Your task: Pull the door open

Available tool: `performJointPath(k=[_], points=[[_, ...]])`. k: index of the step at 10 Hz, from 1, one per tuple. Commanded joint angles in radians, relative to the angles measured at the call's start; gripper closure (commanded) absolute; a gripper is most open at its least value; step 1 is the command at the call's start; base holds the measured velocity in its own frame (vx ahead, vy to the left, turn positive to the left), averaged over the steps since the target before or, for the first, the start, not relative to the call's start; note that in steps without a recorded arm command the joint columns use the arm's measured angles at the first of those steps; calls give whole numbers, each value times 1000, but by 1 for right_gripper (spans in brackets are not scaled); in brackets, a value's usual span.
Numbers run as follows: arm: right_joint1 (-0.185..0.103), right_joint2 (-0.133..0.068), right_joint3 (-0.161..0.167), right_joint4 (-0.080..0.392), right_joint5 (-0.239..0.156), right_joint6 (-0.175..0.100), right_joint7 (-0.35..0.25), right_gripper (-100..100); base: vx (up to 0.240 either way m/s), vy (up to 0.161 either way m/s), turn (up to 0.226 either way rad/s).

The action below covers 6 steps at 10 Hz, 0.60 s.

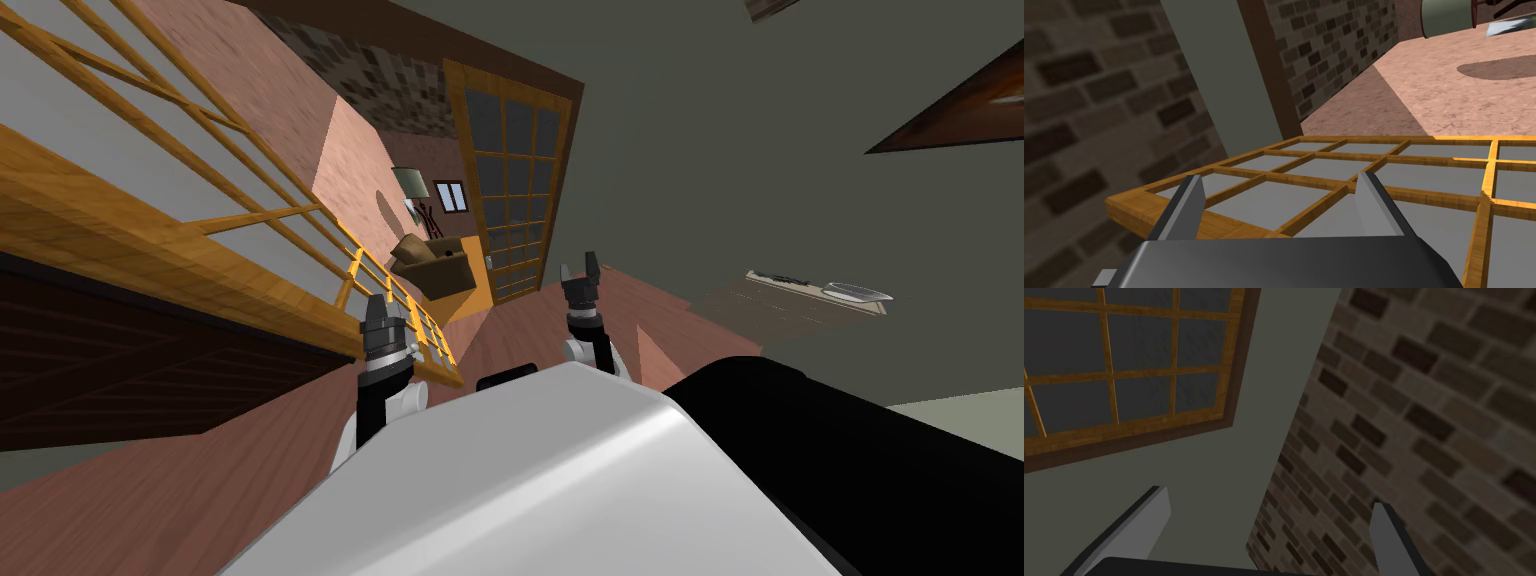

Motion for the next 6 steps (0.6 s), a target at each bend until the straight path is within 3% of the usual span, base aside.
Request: performJointPath(k=[1,6], points=[[-8,-7,5,36,-14,-9,-35,-100,93,-49,58],[-27,-21,18,119,-47,-28,-116,-100,129,-58,59]])
